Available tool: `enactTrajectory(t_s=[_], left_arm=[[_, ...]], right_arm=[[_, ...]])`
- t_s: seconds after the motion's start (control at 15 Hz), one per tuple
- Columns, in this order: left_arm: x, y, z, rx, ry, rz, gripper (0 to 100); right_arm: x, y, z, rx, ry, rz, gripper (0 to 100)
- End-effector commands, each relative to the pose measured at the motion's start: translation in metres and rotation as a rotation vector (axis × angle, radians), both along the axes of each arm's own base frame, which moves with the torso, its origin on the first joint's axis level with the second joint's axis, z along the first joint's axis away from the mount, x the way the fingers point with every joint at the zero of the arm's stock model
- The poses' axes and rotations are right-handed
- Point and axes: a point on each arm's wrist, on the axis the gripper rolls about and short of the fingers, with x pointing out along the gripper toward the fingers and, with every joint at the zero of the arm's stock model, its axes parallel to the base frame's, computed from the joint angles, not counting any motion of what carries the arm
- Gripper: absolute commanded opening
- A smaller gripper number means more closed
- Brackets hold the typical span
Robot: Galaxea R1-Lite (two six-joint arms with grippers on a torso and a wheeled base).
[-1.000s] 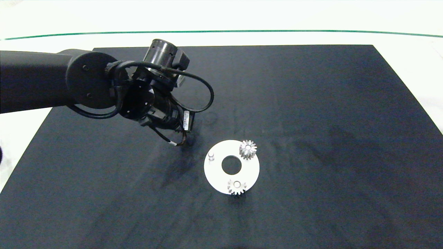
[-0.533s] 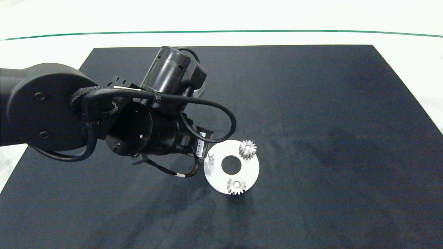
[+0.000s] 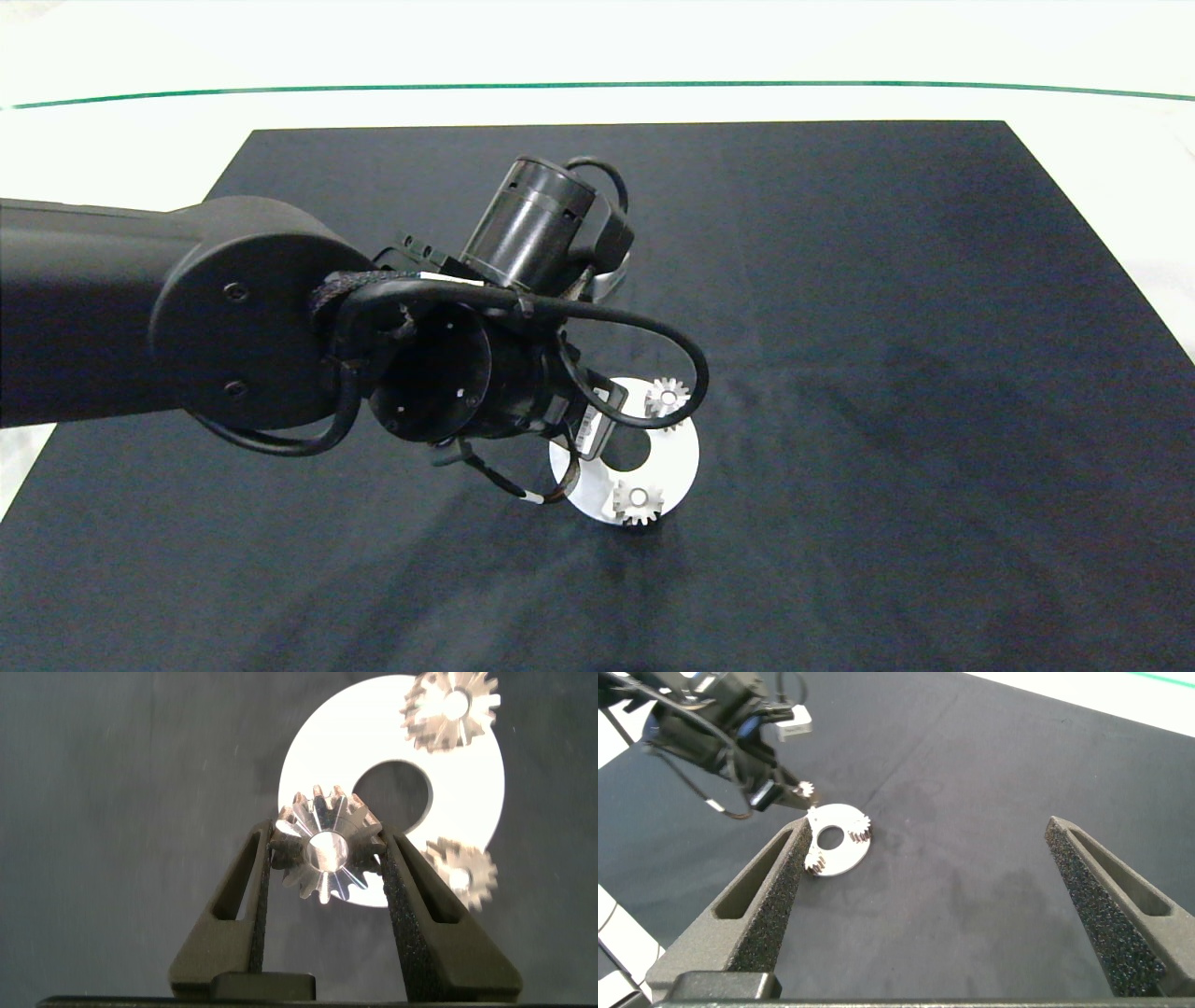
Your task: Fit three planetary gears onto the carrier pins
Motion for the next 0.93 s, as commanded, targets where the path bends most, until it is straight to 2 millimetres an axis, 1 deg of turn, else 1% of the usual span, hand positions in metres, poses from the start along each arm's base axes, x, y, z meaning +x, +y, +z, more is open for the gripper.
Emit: enactTrajectory(t_s=[0.07,0.33,0.67,0.93], left_arm=[[0.012,-0.005,-0.003,0.016,-0.003,0.006,0],[0.016,0.003,-0.008,0.034,0.014,0.031,0],[0.007,0.01,-0.008,0.043,0.021,0.026,0],[0.006,0.009,-0.012,0.051,0.029,0.021,0]], right_arm=[[0.001,0.001,-0.003,-0.011,0.006,0.0,100],[0.0,0.0,-0.002,-0.012,-0.002,0.0,100],[0.0,0.0,-0.002,-0.013,0.0,0.0,100],[0.0,0.0,-0.002,-0.013,0.0,0.0,100]])
